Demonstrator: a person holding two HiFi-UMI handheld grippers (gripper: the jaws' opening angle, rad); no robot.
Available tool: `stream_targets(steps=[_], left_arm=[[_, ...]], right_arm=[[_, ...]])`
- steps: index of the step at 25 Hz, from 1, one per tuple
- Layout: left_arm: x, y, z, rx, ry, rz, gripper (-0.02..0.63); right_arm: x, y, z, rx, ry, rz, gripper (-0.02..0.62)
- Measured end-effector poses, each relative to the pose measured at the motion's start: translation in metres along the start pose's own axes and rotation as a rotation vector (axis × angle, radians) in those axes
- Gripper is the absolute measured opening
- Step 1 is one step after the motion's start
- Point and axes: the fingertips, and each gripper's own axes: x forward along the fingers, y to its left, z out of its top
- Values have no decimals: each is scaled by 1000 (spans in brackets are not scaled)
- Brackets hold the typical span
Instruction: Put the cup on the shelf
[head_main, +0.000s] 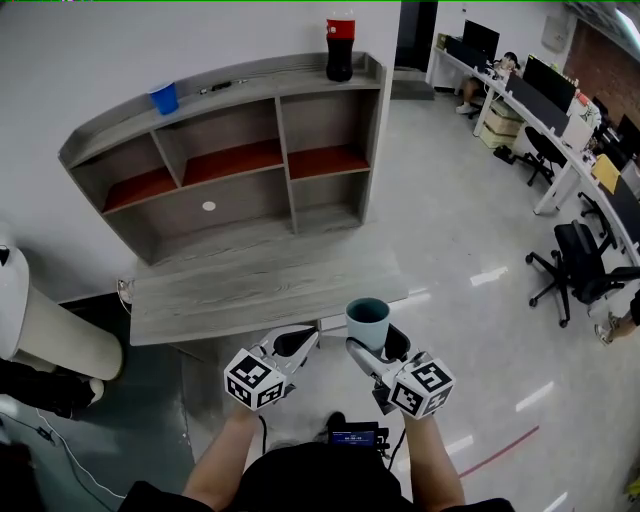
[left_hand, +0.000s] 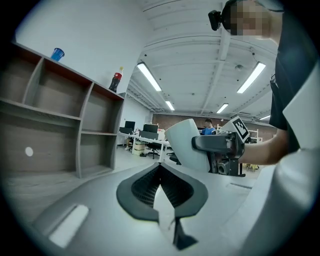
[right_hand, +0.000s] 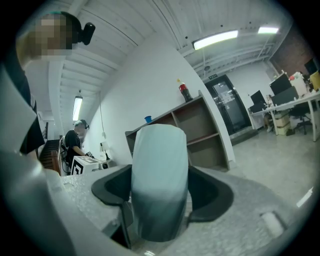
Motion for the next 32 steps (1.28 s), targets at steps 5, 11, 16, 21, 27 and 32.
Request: stream_targets(steps=[5, 11, 16, 21, 27, 32], left_arm=[[17, 7, -1, -5, 15, 27, 2], [28, 21, -1, -8, 31, 45, 2], [43, 42, -1, -16, 38, 41, 2], [67, 67, 13, -1, 18, 6, 2], [89, 113, 26, 5, 18, -24, 2], [103, 154, 39, 3, 18, -46, 2]], right_arm=[[9, -21, 4, 1, 16, 31, 342], [23, -42, 6, 23, 22, 40, 342], [39, -58, 10, 27, 27, 33, 342], [59, -80, 22, 16, 21, 2, 342], [100, -104, 41, 6, 10, -28, 342], [138, -119, 52, 7, 12, -47, 342]])
